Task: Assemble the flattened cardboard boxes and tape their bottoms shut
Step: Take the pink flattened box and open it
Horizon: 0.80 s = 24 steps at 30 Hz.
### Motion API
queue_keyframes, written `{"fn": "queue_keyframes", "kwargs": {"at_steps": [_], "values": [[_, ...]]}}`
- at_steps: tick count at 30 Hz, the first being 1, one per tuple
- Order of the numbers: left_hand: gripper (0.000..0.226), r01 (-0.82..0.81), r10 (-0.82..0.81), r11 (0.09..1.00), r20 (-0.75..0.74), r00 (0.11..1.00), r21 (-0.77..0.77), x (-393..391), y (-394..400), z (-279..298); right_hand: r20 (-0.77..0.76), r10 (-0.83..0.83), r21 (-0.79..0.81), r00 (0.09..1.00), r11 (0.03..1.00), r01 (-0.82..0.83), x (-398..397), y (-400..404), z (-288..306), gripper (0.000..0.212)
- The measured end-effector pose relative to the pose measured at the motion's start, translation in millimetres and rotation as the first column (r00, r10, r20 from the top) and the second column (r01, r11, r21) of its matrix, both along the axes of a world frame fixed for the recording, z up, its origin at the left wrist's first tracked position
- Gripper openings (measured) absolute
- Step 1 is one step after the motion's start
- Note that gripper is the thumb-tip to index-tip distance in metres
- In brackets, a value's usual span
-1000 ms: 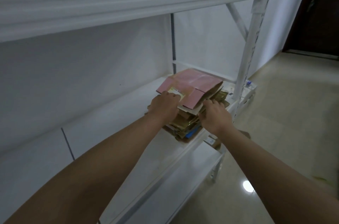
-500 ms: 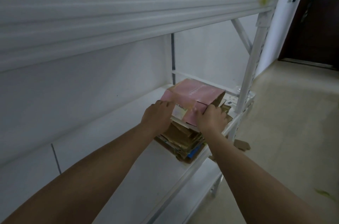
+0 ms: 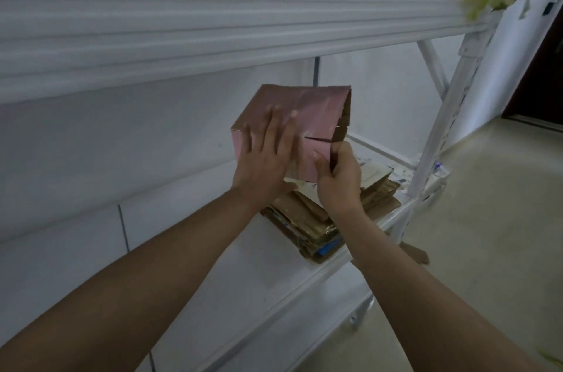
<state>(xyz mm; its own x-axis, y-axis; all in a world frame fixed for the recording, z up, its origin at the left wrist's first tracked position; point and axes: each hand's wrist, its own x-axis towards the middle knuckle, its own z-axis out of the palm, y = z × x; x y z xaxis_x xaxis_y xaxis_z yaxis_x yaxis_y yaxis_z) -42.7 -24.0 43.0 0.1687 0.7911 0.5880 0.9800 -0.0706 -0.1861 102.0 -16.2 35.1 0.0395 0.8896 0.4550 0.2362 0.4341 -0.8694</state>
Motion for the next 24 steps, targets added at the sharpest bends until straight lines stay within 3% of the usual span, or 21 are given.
{"fn": "queue_keyframes", "kwargs": {"at_steps": [5,8,11,14,19,22,24], "values": [[0.112,-0.062,0.061,0.998,0.012,0.998,0.024,-22,-41,-7,0.040,0.148,0.032,0.988,0.988,-0.149,-25,-30,5,0.009],[0.104,-0.090,0.092,0.996,0.050,0.995,-0.028,-42,-68,-8,0.081,0.199,0.080,0.977,0.975,-0.205,-40,-46,-1,0.005],[0.102,-0.115,0.134,0.985,0.143,0.981,-0.131,-62,-101,-7,0.019,0.173,0.080,0.985,0.981,-0.174,-51,-60,-7,0.015],[0.104,-0.031,0.089,0.982,0.313,0.945,-0.186,-97,-134,-7,-0.001,0.073,-0.005,0.997,0.997,-0.073,-59,-64,-9,0.016],[0.105,0.168,-0.020,0.961,0.551,0.834,-0.219,-158,-201,-4,0.110,0.032,-0.222,0.993,0.975,-0.007,-94,-84,-19,0.029],[0.107,0.223,0.016,0.931,0.643,0.766,-0.289,-194,-246,-6,-0.022,0.041,-0.437,0.999,0.898,-0.047,-133,-113,-28,0.040],[0.106,0.257,0.045,0.909,0.693,0.720,-0.327,-225,-280,-9,-0.178,0.162,-0.548,0.971,0.803,-0.234,-168,-145,-28,0.039]]}}
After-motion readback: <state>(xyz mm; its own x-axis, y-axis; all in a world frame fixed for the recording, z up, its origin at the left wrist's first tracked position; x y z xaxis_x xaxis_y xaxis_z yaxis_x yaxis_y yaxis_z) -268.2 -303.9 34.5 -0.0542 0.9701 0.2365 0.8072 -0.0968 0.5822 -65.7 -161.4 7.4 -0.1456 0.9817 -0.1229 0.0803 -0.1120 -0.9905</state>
